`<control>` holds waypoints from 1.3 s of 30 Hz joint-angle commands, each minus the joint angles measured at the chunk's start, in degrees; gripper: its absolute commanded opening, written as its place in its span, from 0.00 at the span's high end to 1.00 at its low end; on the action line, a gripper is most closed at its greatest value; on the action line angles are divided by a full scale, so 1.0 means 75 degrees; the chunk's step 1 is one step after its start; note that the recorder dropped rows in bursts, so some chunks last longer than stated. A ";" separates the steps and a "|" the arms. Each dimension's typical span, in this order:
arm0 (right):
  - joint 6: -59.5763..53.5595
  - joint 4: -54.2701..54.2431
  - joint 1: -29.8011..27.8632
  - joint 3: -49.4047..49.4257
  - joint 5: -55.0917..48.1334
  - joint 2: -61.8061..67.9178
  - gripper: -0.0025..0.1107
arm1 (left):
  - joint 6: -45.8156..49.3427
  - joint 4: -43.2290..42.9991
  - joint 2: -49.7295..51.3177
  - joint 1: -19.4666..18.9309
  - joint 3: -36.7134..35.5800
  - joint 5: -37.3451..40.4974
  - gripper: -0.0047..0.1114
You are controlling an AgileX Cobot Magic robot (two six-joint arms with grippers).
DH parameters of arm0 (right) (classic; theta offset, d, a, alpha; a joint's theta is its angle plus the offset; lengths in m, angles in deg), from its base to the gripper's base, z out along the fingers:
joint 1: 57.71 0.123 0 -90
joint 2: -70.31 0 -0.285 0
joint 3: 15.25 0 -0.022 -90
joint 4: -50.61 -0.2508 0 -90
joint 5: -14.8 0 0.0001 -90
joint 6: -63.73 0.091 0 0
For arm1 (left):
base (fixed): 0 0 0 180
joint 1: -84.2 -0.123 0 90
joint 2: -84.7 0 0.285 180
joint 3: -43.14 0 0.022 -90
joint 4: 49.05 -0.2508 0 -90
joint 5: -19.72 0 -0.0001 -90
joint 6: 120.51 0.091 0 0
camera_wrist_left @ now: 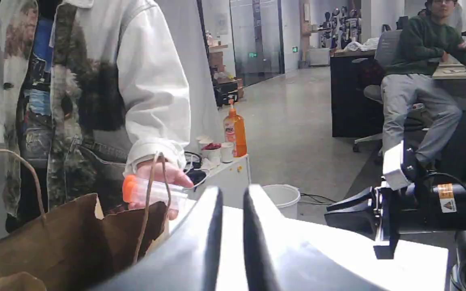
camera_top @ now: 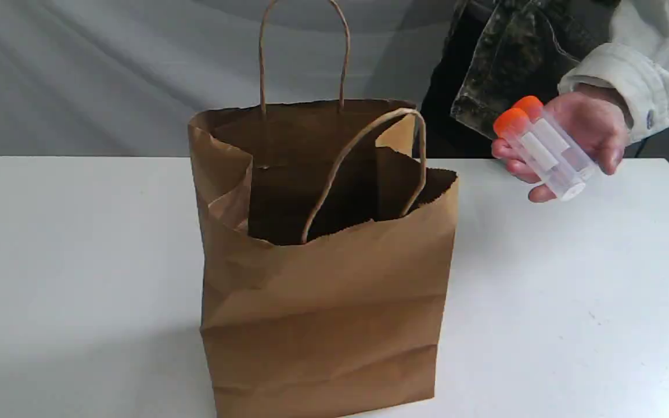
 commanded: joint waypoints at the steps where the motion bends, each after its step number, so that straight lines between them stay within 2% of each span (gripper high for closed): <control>1: 0.0041 -0.0018 -0.0064 0.0028 0.0013 -0.0051 0.85 | -0.0514 -0.0169 0.0085 0.0025 0.0252 0.0309 0.86; 5: 0.0041 -0.0018 -0.0064 0.0028 0.0013 -0.0051 0.85 | -0.0888 -0.0169 0.0512 0.0025 0.0250 0.0962 0.86; 12: 0.0041 -0.0018 -0.0064 0.0028 0.0013 -0.0051 0.85 | -0.0579 -0.0169 0.2064 0.0025 0.0430 0.0772 0.86; 14: 0.0041 -0.0018 -0.0064 0.0028 0.0013 -0.0051 0.85 | -0.0062 -0.0169 0.2350 0.0025 0.0606 0.0832 0.88; 15: 0.0041 -0.0018 -0.0064 0.0028 0.0013 -0.0051 0.85 | 0.0485 -0.0169 0.2456 0.0025 0.0720 0.0893 0.91; 17: 0.0041 -0.0018 -0.0064 0.0028 0.0013 -0.0051 0.85 | 0.2697 -0.0169 0.2524 0.0025 0.0902 0.0780 0.96; 19: 0.0041 -0.0018 -0.0064 0.0028 0.0013 -0.0051 0.85 | 0.6987 -0.0169 0.2431 0.0025 0.0898 0.0776 0.96; 21: 0.0041 -0.0018 -0.0064 0.0028 0.0013 -0.0051 0.85 | 1.0442 -0.0169 0.2383 0.0025 0.0864 0.1112 0.96; 22: 0.0041 -0.0018 -0.0064 0.0028 0.0013 -0.0051 0.85 | 1.1057 -0.0169 0.2441 0.0025 0.0864 0.1651 0.96; 24: 0.0041 -0.0018 -0.0064 0.0028 0.0013 -0.0051 0.85 | 1.0537 0.0668 0.2530 0.0025 0.0832 0.3312 0.96; 27: 0.0041 -0.0018 -0.0064 0.0028 0.0013 -0.0051 0.85 | 0.9008 0.3476 0.2881 0.0025 0.0858 0.7046 0.96; 28: 0.0041 -0.0018 -0.0064 0.0028 0.0013 -0.0051 0.85 | 0.9107 0.4423 0.3030 0.0038 0.0967 0.8684 0.96; 30: 0.0041 -0.0018 -0.0064 0.0028 0.0013 -0.0051 0.85 | 1.0626 0.6647 0.3246 0.0054 0.1289 1.0633 0.96; 32: 0.0041 -0.0018 -0.0064 0.0028 0.0013 -0.0051 0.85 | 1.3024 0.9307 0.3458 0.0054 0.1734 1.1929 0.96; 34: 0.0041 -0.0018 -0.0064 0.0028 0.0013 -0.0051 0.85 | 1.4926 1.2365 0.3588 0.0054 0.2162 1.2601 0.96; 35: 0.0041 -0.0018 -0.0064 0.0028 0.0013 -0.0051 0.85 | 1.5535 1.3570 0.3588 0.0054 0.2339 1.2670 0.96; 36: 0.0041 -0.0018 -0.0064 0.0028 0.0013 -0.0051 0.85 | 1.6314 1.5282 0.3588 0.0054 0.2482 1.2670 0.96; 39: 0.0041 -0.0018 -0.0064 0.0028 0.0013 -0.0051 0.85 | 1.7798 1.7903 0.3573 0.0054 0.2861 1.2789 0.96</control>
